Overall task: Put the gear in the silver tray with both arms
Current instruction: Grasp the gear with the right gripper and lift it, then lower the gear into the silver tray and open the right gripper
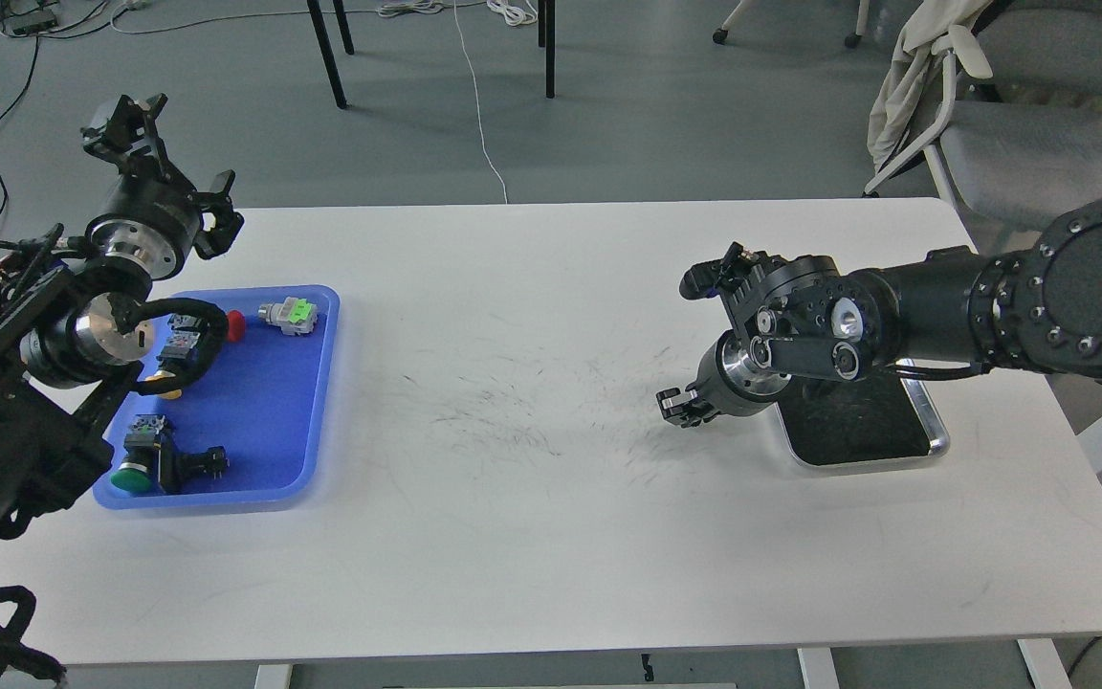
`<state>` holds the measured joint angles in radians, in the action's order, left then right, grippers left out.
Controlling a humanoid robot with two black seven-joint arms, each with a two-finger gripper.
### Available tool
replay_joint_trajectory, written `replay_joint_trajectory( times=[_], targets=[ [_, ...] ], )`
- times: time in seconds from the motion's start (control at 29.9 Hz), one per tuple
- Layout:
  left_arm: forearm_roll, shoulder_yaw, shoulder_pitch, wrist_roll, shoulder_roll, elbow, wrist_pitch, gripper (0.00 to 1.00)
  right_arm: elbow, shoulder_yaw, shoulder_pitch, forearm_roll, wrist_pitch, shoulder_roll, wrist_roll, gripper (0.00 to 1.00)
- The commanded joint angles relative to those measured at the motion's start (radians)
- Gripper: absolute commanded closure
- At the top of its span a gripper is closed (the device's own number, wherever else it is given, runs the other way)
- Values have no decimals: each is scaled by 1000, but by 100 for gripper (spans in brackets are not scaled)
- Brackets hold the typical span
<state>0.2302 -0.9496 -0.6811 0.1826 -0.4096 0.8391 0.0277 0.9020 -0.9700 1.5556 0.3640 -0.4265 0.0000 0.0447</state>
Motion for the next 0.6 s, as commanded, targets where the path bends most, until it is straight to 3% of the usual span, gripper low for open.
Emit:
replay_joint_trajectory(
  times=[0.0,0.13,0.37,0.57],
  targets=[
    [0,0,0,0,-2,0,0,2,9,43,69,-13,5,0,0,98],
    [1,0,-3,0,0,0,0,2,40,163,184,-13,2,-30,-2,98],
    [5,2,-8,0,0,2,11,2,123,189,328,16,-9,-333,-5,98],
    [8,3,-18,0,8,2,15,2,260,180,308,192,-3,-593,-5,98]
  ],
)
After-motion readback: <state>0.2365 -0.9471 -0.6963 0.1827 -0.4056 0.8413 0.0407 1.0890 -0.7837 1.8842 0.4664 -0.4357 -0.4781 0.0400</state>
